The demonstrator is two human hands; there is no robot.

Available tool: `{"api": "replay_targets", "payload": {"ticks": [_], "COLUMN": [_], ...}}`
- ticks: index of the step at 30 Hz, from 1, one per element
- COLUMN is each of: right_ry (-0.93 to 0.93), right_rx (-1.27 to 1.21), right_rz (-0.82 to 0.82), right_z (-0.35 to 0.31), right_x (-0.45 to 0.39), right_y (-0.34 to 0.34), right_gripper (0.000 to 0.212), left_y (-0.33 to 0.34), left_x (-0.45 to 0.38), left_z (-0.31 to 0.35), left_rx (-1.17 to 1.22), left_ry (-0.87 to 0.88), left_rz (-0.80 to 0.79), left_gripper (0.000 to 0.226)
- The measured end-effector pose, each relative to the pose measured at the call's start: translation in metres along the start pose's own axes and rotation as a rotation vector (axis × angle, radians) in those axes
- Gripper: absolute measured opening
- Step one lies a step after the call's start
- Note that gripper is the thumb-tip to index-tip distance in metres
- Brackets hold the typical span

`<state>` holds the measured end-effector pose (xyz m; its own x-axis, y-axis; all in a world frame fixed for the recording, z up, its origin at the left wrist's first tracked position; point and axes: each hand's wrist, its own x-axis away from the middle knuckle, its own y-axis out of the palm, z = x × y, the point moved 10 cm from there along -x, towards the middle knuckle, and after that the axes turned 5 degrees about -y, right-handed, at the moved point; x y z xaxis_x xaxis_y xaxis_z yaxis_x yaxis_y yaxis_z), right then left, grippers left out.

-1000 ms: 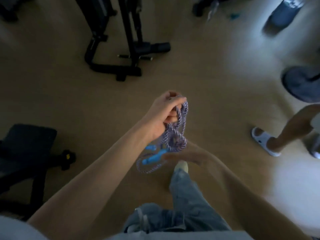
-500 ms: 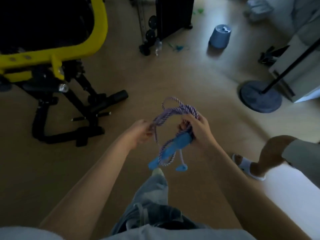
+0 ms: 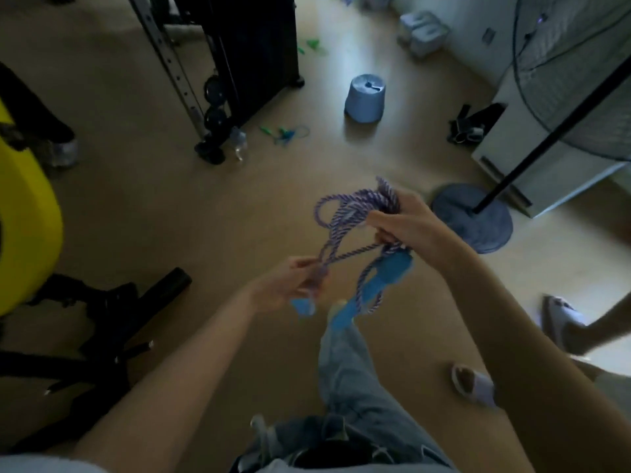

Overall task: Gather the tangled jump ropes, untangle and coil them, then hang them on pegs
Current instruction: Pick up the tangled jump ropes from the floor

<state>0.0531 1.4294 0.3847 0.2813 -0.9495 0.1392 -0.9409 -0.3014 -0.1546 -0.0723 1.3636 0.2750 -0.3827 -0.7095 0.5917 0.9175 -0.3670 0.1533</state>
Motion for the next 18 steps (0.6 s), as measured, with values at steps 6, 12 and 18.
{"api": "replay_targets", "payload": {"ticks": [6, 12, 18], "right_ry": [0.026, -0.053, 0.128], "right_rx": [0.659, 0.316, 0.203], "right_rz": [-0.366, -0.329, 0.101], "right_z": [0.025, 0.020, 0.042], "right_x": [-0.171, -0.337, -0.530], "right_y": [0.000, 0.023, -0.031], "right_gripper": [0.046, 0.075, 0.020], "left_y": [-0.131, -0.181, -0.317], "left_x": [-0.099, -0.210, -0.324], "left_z": [0.149, 0.266, 0.340], "left_rx": [0.314, 1.017, 0.803], "left_ry": [0.100, 0.136, 0.019], "left_rz": [0.504, 0.334, 0.396], "left_gripper": [0.023, 0.016, 0.011]}}
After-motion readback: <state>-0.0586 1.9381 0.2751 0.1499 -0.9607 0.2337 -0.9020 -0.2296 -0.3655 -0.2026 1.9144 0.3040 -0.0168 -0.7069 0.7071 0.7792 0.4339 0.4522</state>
